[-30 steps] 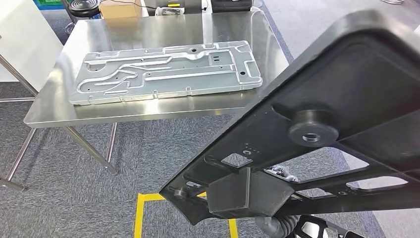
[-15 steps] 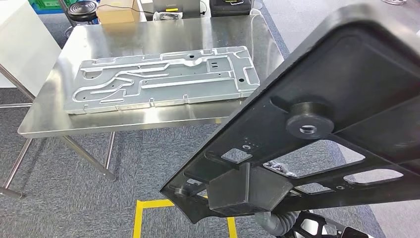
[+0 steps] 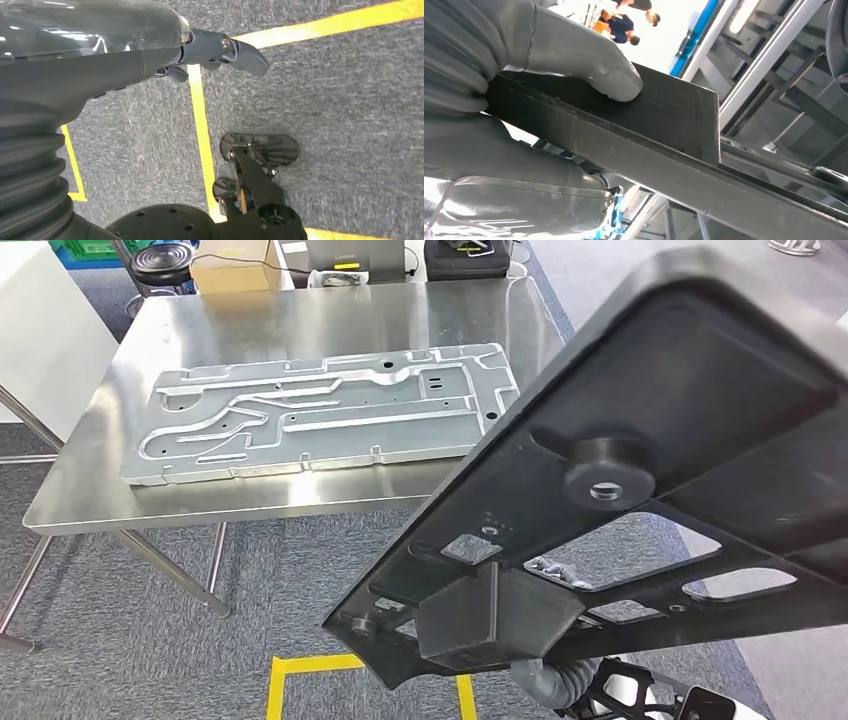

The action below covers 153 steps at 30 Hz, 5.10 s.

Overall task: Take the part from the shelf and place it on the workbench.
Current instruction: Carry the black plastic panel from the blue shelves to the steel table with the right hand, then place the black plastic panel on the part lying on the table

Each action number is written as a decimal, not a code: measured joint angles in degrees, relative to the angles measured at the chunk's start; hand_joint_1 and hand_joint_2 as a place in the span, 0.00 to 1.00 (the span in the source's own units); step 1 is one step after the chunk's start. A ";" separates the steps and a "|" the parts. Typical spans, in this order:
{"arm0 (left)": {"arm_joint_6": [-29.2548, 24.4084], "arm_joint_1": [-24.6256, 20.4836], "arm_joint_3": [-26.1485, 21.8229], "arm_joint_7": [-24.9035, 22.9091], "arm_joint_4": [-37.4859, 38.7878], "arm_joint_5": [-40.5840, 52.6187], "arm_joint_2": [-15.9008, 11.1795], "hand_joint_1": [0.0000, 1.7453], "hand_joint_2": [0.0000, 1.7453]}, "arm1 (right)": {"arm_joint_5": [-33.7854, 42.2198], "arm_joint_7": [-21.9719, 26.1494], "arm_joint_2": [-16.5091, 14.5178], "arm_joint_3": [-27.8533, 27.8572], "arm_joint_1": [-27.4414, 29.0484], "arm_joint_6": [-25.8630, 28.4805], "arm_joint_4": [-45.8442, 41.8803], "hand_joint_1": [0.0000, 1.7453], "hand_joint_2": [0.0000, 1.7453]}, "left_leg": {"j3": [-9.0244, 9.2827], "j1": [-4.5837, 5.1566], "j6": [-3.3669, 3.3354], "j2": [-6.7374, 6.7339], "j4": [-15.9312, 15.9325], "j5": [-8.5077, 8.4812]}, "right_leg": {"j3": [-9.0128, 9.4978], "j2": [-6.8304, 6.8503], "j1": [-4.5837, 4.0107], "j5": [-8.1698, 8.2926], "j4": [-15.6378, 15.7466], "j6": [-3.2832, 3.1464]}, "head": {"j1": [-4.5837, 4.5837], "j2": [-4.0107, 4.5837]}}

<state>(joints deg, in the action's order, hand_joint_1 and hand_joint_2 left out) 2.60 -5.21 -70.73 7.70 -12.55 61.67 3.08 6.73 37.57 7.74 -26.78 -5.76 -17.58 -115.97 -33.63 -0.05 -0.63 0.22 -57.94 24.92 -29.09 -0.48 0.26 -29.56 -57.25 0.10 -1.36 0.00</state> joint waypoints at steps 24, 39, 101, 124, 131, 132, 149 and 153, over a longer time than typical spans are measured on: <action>0.01 0.05 0.00 -0.09 0.00 0.03 0.41 0.00 1.00 | 0.49 0.00 0.02 -0.02 -0.90 -0.09 1.16 1.00 1.00 | -4.82 -0.70 2.27 0.06 -12.67 5.85 | -1.99 0.20 0.39 2.14 -0.12 -1.45 | 0.00 0.00; -0.93 0.92 -0.58 -0.87 0.00 -1.74 0.54 0.00 1.00 | -5.45 0.00 -0.85 -6.63 2.70 4.55 0.11 1.00 1.00 | 3.13 -0.25 -1.15 0.22 1.01 2.06 | -10.40 0.22 0.36 -1.99 -14.37 1.00 | 0.01 0.00; 0.72 -0.65 -2.51 2.67 0.00 -1.90 0.22 0.00 1.00 | -65.18 -18.01 -11.90 -0.67 -55.77 28.21 83.09 1.00 1.00 | -0.81 -0.46 -0.71 0.44 0.29 -0.79 | -11.50 0.47 0.47 0.00 -13.80 1.04 | 0.02 0.00; 2.61 -0.71 -2.20 4.34 0.05 -0.32 0.59 0.00 1.00 | -73.53 -27.32 -19.62 -14.92 -55.19 16.39 98.15 0.00 0.00 | -0.46 -0.82 0.47 0.05 0.62 -1.03 | -4.61 -0.33 0.01 3.42 -1.23 0.45 | -0.01 0.00; 2.64 -0.56 -1.85 4.52 0.06 -0.22 0.68 0.00 1.00 | -73.74 -27.37 -19.07 -15.24 -53.76 18.38 98.77 0.00 0.00 | -0.57 -0.80 -0.30 -0.16 0.79 -1.27 | -10.84 0.09 0.14 -1.67 -14.51 0.90 | 0.00 0.00; 2.64 -0.55 -1.82 4.52 0.06 -0.20 0.71 0.00 1.00 | -73.74 -27.35 -19.06 -15.27 -53.73 18.43 98.80 0.00 0.00 | -0.53 -0.79 -0.27 -0.15 0.77 -1.27 | -8.87 0.12 0.13 0.39 -10.70 0.69 | 0.00 0.00; 1.68 -0.23 -1.32 5.69 0.07 0.90 0.86 0.00 0.00 | -73.58 -26.78 -19.31 -15.45 -52.76 22.05 99.00 0.00 0.00 | -0.47 -1.13 2.68 -0.06 -2.84 0.84 | -4.08 0.15 -0.09 4.66 -0.01 -1.37 | -0.02 0.00; 1.45 -0.29 -1.21 6.05 0.07 1.01 0.86 0.00 0.00 | -72.75 -25.25 -19.25 -15.37 -52.61 27.93 98.50 0.00 0.00 | 0.80 -0.83 1.06 0.07 0.54 0.10 | -4.65 0.04 -0.23 4.80 -0.27 -0.01 | -0.01 0.00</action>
<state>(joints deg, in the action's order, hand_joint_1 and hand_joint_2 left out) 4.05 -5.50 -71.94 13.75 -12.48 62.68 3.94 -66.02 12.33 -11.51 -42.15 -58.37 10.35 -17.46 -32.82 -0.87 0.43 0.29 -57.41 25.02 -33.74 -0.43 0.03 -24.76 -57.52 0.09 -1.36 0.00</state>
